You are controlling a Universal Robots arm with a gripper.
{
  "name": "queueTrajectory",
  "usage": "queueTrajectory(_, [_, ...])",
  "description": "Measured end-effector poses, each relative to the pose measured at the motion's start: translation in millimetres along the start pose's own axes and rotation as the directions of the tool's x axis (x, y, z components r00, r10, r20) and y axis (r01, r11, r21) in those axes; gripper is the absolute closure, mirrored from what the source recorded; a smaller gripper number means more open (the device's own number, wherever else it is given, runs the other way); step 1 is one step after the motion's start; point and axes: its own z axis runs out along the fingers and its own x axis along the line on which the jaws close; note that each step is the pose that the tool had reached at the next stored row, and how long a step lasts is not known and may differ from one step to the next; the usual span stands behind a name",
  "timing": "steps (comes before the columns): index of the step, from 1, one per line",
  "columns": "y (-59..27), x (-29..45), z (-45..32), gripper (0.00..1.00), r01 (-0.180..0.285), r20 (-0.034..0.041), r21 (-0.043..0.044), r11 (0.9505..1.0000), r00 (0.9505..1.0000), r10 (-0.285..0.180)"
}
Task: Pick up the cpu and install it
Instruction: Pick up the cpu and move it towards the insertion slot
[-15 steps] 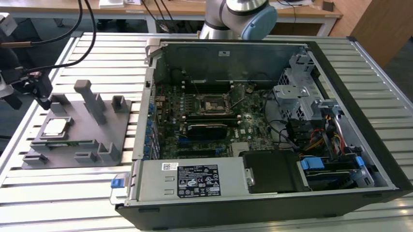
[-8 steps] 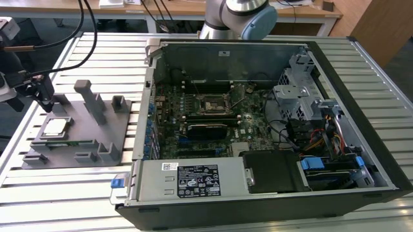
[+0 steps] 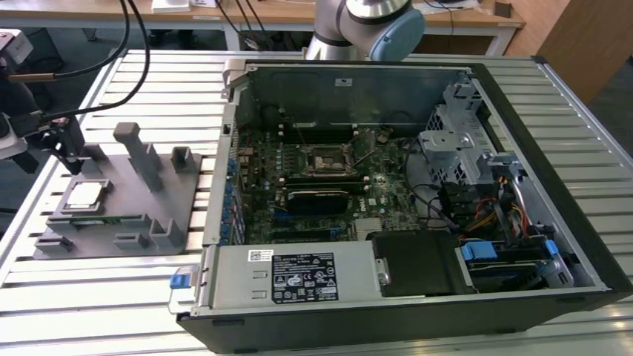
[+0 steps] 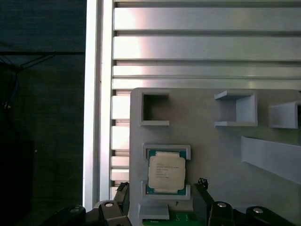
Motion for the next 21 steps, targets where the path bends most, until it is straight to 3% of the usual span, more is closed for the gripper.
queueTrajectory(21, [-0.1,-5.5,2.7,0.35,0.000,0.0000,0.0002,1.0000,1.0000,0.000])
